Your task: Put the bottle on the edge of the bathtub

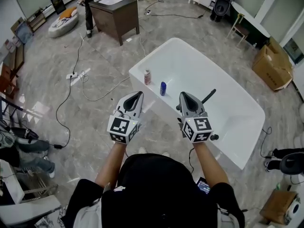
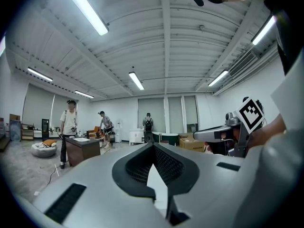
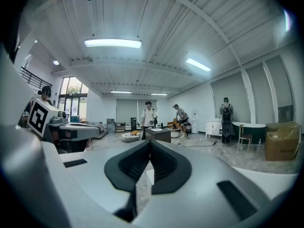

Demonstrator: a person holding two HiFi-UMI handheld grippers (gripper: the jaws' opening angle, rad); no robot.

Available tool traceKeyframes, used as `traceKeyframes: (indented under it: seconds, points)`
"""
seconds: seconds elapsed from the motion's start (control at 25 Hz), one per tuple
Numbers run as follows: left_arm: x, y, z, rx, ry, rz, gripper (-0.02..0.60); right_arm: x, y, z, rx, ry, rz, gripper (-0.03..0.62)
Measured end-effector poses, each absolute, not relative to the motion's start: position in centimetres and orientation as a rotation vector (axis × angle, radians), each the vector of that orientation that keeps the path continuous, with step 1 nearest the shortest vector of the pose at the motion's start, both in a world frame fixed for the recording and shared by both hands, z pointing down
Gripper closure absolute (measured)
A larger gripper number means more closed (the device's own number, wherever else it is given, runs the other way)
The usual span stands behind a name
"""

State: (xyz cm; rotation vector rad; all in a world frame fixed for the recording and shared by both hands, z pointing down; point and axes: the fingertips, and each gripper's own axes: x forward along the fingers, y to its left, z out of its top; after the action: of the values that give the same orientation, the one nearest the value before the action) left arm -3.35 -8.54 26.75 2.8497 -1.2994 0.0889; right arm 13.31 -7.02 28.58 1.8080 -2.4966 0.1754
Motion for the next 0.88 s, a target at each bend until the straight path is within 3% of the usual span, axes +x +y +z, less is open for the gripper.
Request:
traceKeyframes:
  seconds: [0.88]
  points:
    - [-1.8, -8.2, 27.0, 2.854, -1.302, 0.103, 0.572, 14.0, -7.3, 29.7, 1.786, -2.511, 0.183, 0.571]
